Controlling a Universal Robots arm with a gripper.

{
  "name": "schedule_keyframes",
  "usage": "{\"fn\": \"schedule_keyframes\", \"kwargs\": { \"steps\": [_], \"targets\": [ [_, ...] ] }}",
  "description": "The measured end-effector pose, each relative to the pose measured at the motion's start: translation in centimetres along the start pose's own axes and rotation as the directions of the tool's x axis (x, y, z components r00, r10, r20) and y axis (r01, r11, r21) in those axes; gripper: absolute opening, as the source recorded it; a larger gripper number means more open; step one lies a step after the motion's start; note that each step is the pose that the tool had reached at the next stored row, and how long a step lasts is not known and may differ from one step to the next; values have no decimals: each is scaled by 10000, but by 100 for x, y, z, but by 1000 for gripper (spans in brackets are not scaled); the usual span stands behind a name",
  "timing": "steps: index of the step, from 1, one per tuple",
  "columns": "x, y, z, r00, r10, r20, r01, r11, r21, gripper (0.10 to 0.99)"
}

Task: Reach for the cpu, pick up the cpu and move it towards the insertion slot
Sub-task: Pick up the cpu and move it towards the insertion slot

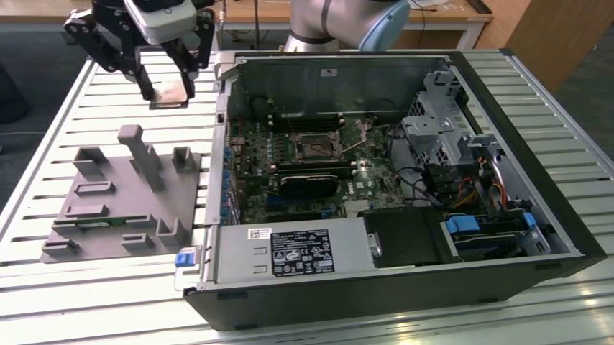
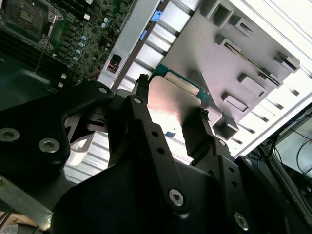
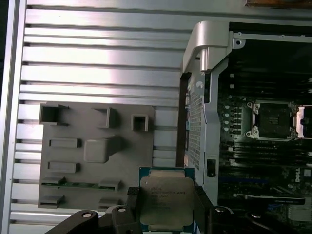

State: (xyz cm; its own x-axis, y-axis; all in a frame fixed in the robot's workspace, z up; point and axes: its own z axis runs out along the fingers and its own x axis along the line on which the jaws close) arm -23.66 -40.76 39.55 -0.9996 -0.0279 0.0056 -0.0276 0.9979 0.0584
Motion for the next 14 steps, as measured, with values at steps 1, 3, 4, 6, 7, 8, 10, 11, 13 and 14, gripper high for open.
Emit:
{"fn": "schedule_keyframes", "kwargs": {
  "steps": [1,3,4,6,7,8,10,11,13,14],
  "targets": [
    [-11,0,0,10000,0,0,0,10000,0,529],
    [-34,1,0,10000,0,0,0,10000,0,529],
    [-49,1,0,10000,0,0,0,10000,0,529],
    [-83,6,1,10000,0,0,0,10000,-1,529],
    [-102,9,1,10000,0,0,0,10000,0,529],
    [-121,13,1,10000,1,1,-1,10000,0,529],
    [-157,19,1,10000,0,0,0,10000,0,529],
    [-173,22,1,10000,0,0,0,10000,0,529],
    [-202,26,2,10000,0,1,0,10000,0,529],
    [-218,28,2,10000,0,0,0,10000,0,529]
  ]
}}
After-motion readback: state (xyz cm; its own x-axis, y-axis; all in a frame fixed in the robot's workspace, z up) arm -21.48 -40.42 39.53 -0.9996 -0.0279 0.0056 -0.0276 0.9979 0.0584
